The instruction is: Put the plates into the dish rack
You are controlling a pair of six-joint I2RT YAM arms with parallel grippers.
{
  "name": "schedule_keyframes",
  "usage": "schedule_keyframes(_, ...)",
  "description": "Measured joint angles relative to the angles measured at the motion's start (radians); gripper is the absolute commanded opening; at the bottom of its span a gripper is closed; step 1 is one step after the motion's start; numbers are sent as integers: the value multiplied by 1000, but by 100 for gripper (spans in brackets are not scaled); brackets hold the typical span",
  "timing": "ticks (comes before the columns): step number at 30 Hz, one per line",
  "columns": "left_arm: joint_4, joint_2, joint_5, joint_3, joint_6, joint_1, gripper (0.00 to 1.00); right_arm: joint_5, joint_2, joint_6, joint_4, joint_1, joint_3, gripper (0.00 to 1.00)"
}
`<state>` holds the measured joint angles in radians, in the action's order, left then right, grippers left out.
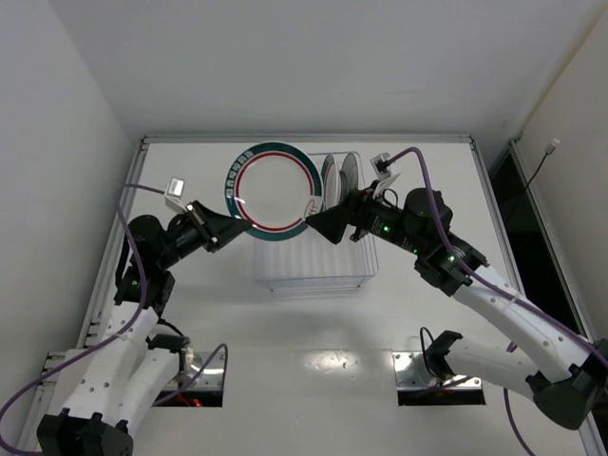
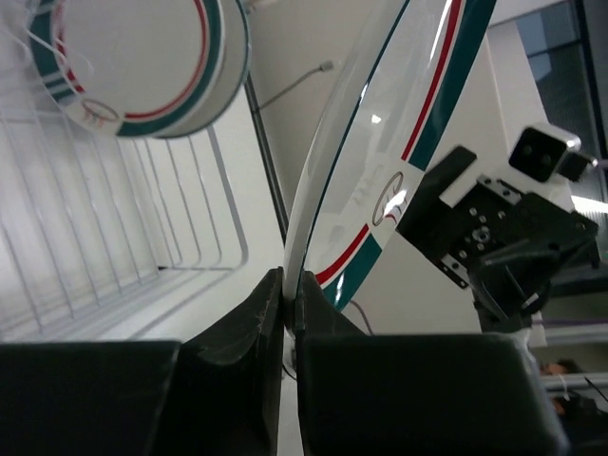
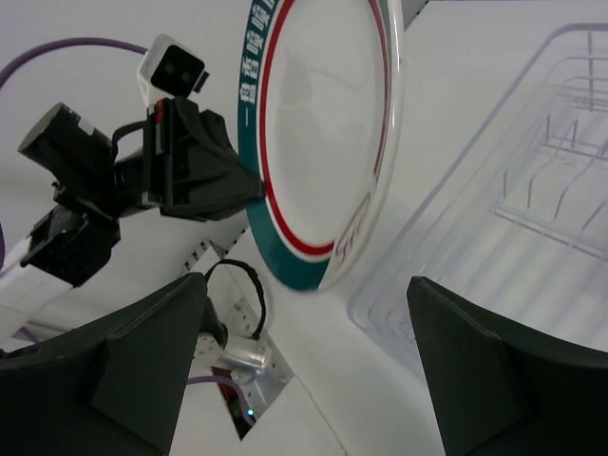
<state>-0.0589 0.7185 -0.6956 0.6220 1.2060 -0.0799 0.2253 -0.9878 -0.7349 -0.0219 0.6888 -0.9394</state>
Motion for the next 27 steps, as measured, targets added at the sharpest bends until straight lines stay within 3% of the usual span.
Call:
schedule_keyframes(5,-74,-35,2,-66,79,-89,0,11,-24,-17,62,-7,35,82)
schedule_keyframes(8,-86,-61,5,-77,111,-124,0,13,-32,-29,90,-8,60,72)
schedule_keyframes(9,-91,-69,7,-77,118,-132,0,13,-35,-32,97,-10,66,64)
schedule_keyframes(10,-102,-77,6,-77,126,-139,0,14,-38,-35,104,-13,72,30)
schedule_keyframes(12,-128,-87,6,-77,127,-155,0,23,-42,-53,127,-14,79,0)
schedule_keyframes(13,-121,-89,8,-77,121,-162,3,15,-42,-76,135,-13,79,0)
schedule_keyframes(15,-118,-85,15,-77,83,-166,23,2,-42,-98,148,-15,79,0)
schedule_keyframes(16,-103,-87,18,-72,68,-167,38,-8,-40,-103,142,-14,79,0)
schedule_keyframes(17,-67,-88,21,-60,41,-168,67,-21,-38,-102,130,-14,79,0)
schedule_keyframes(19,66,-85,71,-4,-29,-169,86,-101,-27,-83,54,-12,67,0)
schedule_keyframes(23,393,-63,287,148,-193,-168,94,-352,-48,-38,-205,-11,-50,0)
schedule_keyframes(27,620,-47,526,221,-315,-168,94,-612,-131,-8,-403,2,-221,0)
